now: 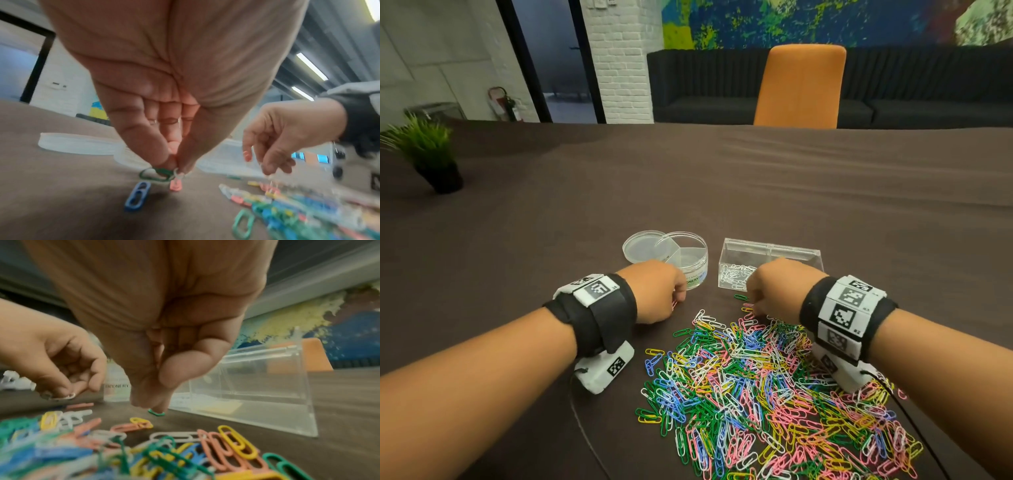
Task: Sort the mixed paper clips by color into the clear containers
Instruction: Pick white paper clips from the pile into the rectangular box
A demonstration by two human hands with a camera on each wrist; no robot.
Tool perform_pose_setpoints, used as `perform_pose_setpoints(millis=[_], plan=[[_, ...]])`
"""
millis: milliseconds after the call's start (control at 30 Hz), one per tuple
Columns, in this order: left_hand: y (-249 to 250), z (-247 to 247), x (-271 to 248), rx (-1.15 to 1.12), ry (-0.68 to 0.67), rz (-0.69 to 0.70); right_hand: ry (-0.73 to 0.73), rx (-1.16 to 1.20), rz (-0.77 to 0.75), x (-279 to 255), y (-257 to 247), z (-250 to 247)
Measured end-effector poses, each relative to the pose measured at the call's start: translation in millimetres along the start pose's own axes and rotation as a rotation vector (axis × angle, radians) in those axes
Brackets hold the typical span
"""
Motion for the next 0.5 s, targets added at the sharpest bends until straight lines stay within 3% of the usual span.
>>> perform_pose_setpoints(millis=[200,367,500], plan=[[1,-15,-3,-0.305,0.086,0.037,-0.013,0.334,0.069,-3,18,0],[12,-9,-1,-0.423,0.033,0.033,-0.016,0.55,-0.003,-11,10,-11],[10,-2,5,-0.535,0.008,-0.034,-0.063,0.444,-0.058,1,-14,-11]])
Point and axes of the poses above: each hand's wrist, its own x-axis towards the middle knuckle, its own z-axis out of the palm, y = z × x, the point moved 7 cm from there along x, towards the middle knuckle, and after that the axes turned 11 degrees about -x, right-handed, at the moved point
